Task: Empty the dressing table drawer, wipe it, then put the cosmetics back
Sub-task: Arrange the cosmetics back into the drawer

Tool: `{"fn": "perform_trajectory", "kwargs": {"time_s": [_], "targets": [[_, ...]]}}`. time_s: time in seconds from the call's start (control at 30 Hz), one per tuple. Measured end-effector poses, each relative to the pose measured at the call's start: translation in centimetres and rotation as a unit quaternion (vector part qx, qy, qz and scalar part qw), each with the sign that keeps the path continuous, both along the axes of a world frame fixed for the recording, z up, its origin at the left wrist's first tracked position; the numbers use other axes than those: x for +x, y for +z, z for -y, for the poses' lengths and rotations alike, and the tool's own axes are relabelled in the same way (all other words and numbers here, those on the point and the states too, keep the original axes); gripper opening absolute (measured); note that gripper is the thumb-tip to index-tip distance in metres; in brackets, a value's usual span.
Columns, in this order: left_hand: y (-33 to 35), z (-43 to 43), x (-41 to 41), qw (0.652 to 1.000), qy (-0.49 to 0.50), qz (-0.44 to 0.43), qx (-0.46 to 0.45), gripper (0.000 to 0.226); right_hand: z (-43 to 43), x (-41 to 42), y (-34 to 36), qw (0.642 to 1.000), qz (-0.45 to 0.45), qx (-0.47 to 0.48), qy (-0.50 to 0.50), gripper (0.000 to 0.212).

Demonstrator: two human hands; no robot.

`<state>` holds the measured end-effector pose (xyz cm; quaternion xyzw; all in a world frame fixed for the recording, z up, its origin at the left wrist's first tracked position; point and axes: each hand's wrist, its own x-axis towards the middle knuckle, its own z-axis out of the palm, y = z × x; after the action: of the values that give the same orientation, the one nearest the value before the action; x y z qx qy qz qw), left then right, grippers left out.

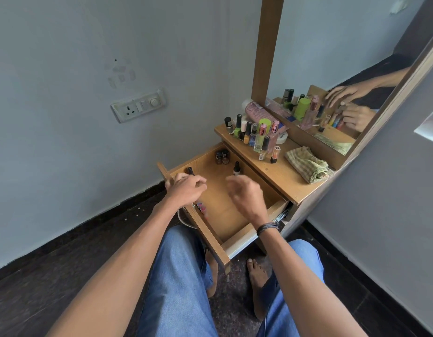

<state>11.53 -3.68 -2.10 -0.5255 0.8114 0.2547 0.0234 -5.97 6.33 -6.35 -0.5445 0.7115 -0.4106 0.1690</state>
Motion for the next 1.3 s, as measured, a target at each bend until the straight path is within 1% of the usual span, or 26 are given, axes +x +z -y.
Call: {"fn": "perform_trajectory", "kwargs": {"time_s": [0.07,0.17,0.23,0.3,0.4,0.47,0.53,0.6,0.7,0.83,0.9,1.0,1.13,1.2,1.3], "targets": [[1.1,-0.8,-1.6,0.997,0.003,-0.081,0.010,0.038,-0.5,-2.1,1.8,0.992,-0.002,-0.088,-0.089,0.021],[2.1,-1.1,-5.1,0.981,0.002,-0.192,0.004,0.039,-0.2,-5.8,4.3,0.959,0.022,-0.180,-0.217,0.014],[2.3,-1.0,-7.7,0.969,0.022,-0.246,-0.011,0.038,0.3,-8.0,4.9,0.948,0.042,-0.185,-0.257,0.017],[2.3,-1.0,-10.3,0.959,0.045,-0.279,-0.028,0.037,0.8,-9.7,4.5,0.953,0.052,-0.159,-0.254,0.028],[2.0,-1.1,-13.7,0.956,0.071,-0.281,-0.051,0.038,1.4,-10.9,3.1,0.968,0.070,-0.111,-0.213,0.043],[1.5,-1.0,-15.5,0.959,0.079,-0.264,-0.060,0.040,1.7,-11.3,2.6,0.972,0.084,-0.087,-0.202,0.046],[0.8,-0.8,-16.8,0.962,0.089,-0.250,-0.067,0.042,1.9,-11.5,2.4,0.976,0.074,-0.066,-0.195,0.047],[0.1,-0.6,-17.9,0.964,0.096,-0.238,-0.072,0.044,1.9,-11.4,2.2,0.982,0.045,-0.044,-0.177,0.048],[-0.5,-0.1,-18.9,0.967,0.103,-0.217,-0.087,0.045,2.2,-11.6,1.9,0.983,0.030,-0.024,-0.177,0.044],[-0.7,0.1,-19.5,0.969,0.100,-0.203,-0.103,0.039,2.4,-11.9,1.5,0.984,0.007,-0.011,-0.177,0.024],[-0.7,0.1,-19.8,0.968,0.102,-0.207,-0.101,0.038,2.3,-11.9,1.5,0.984,0.005,-0.016,-0.177,0.019],[-0.6,-0.1,-19.9,0.966,0.106,-0.215,-0.099,0.040,2.3,-11.8,1.7,0.985,0.012,-0.021,-0.174,0.024],[-0.4,-0.2,-19.8,0.964,0.095,-0.226,-0.099,0.035,2.0,-11.6,2.2,0.988,0.000,-0.021,-0.156,0.033],[-0.4,-0.2,-19.5,0.966,0.086,-0.227,-0.093,0.033,1.9,-11.7,2.1,0.989,0.005,-0.022,-0.148,0.032],[0.0,-0.3,-18.6,0.965,0.073,-0.238,-0.084,0.028,1.8,-11.6,2.0,0.990,0.021,-0.023,-0.135,0.023]]}}
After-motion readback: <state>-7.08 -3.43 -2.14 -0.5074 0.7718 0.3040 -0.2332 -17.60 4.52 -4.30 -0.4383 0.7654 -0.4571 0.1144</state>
